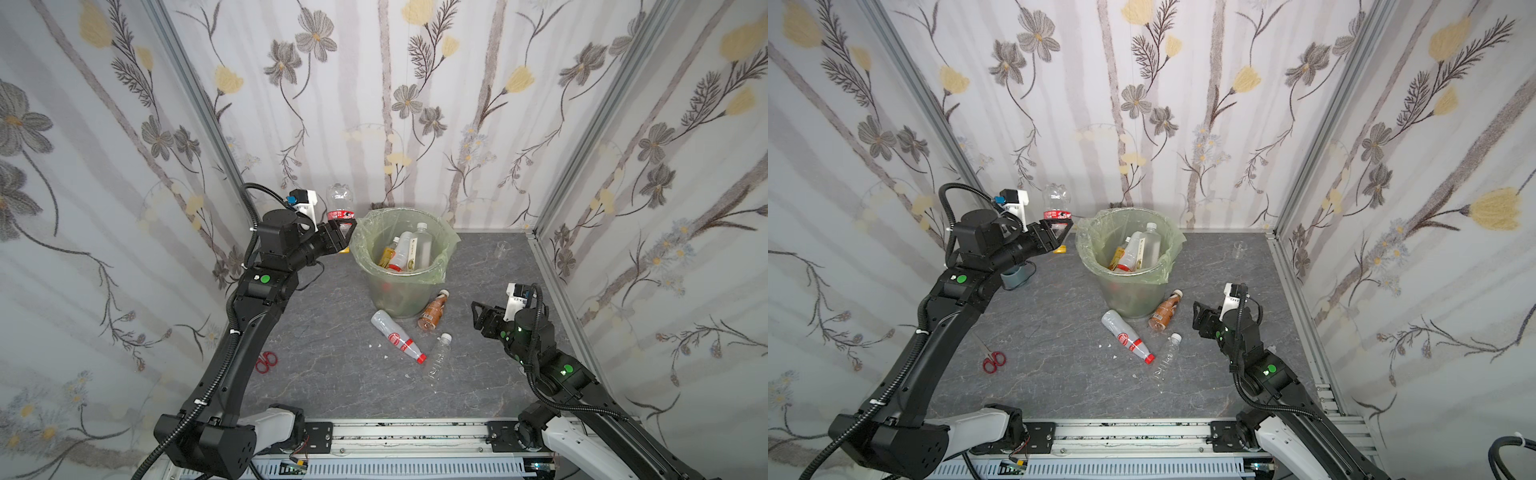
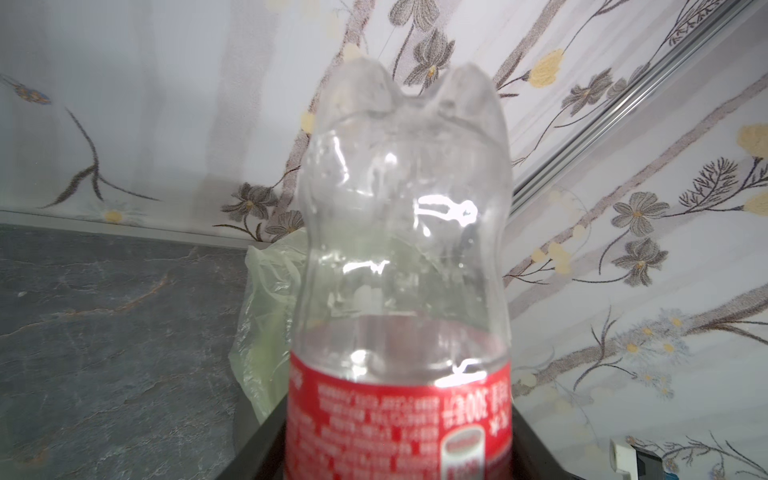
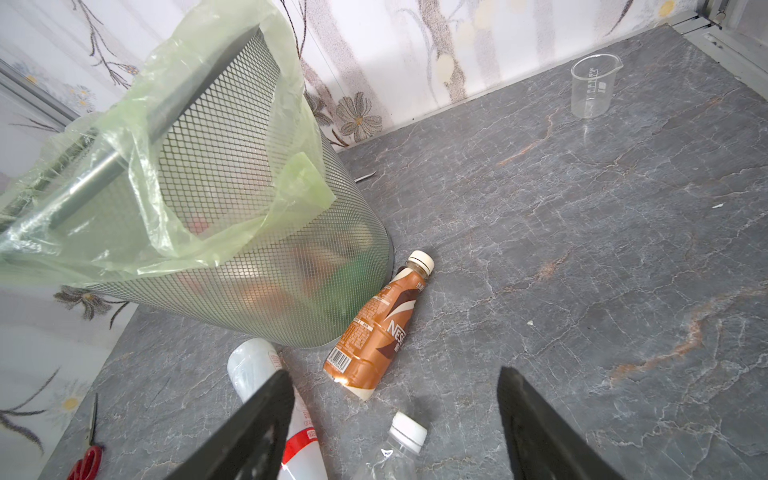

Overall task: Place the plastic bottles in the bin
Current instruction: 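Lift the red-labelled bottle with the left gripper and carry it over the bin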

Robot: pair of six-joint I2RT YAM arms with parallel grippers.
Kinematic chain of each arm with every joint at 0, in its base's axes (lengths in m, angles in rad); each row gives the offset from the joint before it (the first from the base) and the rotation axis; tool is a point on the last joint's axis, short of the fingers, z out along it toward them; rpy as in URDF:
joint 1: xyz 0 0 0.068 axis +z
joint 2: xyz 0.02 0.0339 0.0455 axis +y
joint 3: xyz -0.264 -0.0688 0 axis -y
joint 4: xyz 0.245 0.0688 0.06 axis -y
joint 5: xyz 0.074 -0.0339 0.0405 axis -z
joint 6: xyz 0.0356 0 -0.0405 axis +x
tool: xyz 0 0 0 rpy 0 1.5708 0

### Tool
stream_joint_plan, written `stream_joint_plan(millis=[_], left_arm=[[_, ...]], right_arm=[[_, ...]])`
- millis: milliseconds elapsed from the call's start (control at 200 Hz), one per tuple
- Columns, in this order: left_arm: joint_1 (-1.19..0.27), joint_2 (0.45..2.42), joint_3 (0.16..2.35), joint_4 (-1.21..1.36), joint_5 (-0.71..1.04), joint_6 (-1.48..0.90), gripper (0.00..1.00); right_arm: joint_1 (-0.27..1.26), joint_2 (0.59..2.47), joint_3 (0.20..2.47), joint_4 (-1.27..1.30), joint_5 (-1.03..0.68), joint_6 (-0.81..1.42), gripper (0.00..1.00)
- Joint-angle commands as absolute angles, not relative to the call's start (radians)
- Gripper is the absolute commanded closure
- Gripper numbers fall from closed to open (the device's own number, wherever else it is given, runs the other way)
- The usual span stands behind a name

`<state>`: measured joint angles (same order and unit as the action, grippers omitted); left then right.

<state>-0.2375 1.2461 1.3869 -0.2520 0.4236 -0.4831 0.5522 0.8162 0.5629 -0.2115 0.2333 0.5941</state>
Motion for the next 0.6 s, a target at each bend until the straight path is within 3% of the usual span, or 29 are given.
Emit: stream_joint_plan(millis=[0, 595], left_arm=[[-0.254, 1.283, 1.421, -0.23, 0.442, -0.49, 0.47], [-0.354, 1.526, 1.55, -0.229, 0.355, -0.413, 0.46]], right_arm=[[0.552, 0.807, 0.56, -0.184, 0.224, 0.609, 0.22], [0.553, 0.791, 0.564, -0.208, 0.229, 0.622, 0.22]])
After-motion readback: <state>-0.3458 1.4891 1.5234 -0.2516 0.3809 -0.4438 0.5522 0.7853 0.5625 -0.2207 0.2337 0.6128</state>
